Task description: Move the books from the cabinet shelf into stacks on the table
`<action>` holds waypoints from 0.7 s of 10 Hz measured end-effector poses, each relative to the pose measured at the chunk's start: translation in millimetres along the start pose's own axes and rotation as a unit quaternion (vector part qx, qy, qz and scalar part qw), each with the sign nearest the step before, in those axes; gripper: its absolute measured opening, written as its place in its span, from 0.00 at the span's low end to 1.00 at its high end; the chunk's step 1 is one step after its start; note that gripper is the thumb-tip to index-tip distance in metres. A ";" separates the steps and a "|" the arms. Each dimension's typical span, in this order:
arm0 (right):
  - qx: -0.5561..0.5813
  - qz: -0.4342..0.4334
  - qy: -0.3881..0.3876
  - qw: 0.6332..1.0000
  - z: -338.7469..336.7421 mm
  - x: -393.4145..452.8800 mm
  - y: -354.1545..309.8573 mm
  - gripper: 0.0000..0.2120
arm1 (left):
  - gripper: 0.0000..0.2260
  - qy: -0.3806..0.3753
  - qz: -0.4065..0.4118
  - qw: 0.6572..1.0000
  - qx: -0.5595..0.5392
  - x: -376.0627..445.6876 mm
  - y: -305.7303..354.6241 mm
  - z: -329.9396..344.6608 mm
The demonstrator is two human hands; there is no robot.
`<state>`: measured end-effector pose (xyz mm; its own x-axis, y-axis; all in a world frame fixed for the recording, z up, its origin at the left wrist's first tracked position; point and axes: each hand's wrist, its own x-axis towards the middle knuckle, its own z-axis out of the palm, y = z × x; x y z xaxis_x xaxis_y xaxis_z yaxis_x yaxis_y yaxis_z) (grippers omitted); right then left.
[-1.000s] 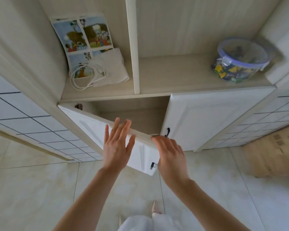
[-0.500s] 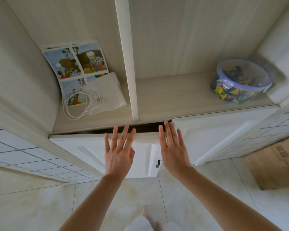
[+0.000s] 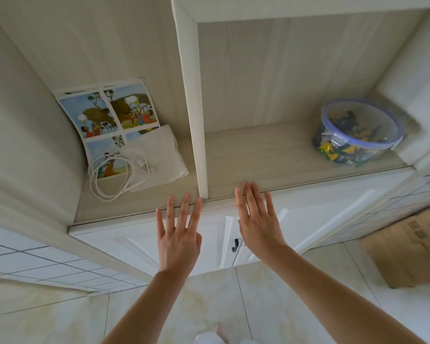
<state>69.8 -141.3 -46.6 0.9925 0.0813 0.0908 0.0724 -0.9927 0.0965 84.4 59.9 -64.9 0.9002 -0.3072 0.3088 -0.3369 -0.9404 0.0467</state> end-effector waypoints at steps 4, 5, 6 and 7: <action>0.013 -0.005 0.005 1.000 3.6 1.6 1.4 0.50 | 0.42 -0.037 0.003 0.999 0.024 1.5 -3.5 -0.5; 0.040 -0.008 0.026 0.999 -2.9 0.5 3.5 0.45 | 0.42 -0.045 -0.010 0.999 0.014 4.0 0.2 -7.2; 0.056 -0.021 0.038 0.997 -6.0 -15.3 7.2 0.39 | 0.41 -0.061 -0.036 0.997 -0.021 -7.3 4.5 -13.0; 0.072 -0.030 0.037 0.996 -2.2 -51.0 10.3 0.36 | 0.38 -0.080 -0.048 0.995 -0.039 -38.6 22.7 -16.1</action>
